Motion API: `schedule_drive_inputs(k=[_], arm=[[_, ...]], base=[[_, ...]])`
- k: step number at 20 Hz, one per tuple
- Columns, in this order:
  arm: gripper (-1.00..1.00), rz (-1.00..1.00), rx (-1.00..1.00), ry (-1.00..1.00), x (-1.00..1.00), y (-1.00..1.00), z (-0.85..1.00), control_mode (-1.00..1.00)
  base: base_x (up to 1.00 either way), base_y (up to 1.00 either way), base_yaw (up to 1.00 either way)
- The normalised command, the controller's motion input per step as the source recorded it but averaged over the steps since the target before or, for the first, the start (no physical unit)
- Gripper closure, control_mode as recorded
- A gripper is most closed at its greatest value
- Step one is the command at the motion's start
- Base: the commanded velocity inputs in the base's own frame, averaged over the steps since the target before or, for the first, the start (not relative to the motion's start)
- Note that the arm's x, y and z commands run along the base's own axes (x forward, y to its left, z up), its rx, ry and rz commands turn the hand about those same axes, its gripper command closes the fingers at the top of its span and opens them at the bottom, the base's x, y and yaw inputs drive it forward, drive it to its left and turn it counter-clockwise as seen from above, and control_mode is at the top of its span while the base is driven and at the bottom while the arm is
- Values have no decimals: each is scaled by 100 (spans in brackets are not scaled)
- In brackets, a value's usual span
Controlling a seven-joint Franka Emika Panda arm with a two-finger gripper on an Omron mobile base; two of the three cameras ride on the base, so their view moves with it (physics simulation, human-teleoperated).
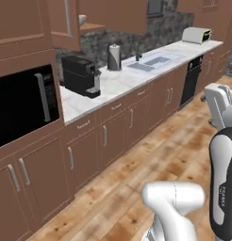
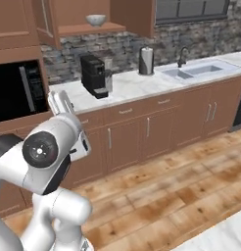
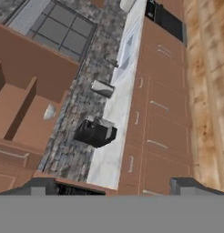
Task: Take the smaller bowl and place it next to the appetizer plate on the dining counter , and place the larger bowl next to the plate with cooked food.
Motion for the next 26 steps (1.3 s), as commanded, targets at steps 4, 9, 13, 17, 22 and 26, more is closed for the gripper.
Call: schedule_drive_inputs(k=[4,9,13,17,22,26], arm=[[-100,0,0,0,0,0,0,100],[-100,0,0,0,0,0,0,100],[-100,0,0,0,0,0,0,100],[-100,0,0,0,0,0,0,100],[-100,0,0,0,0,0,0,100],[-100,0,0,0,0,0,0,100]], base=[[100,42,-21],[100,38,-24],[96,-36,1],[100,-73,24],[98,-24,37],[86,0,43]])
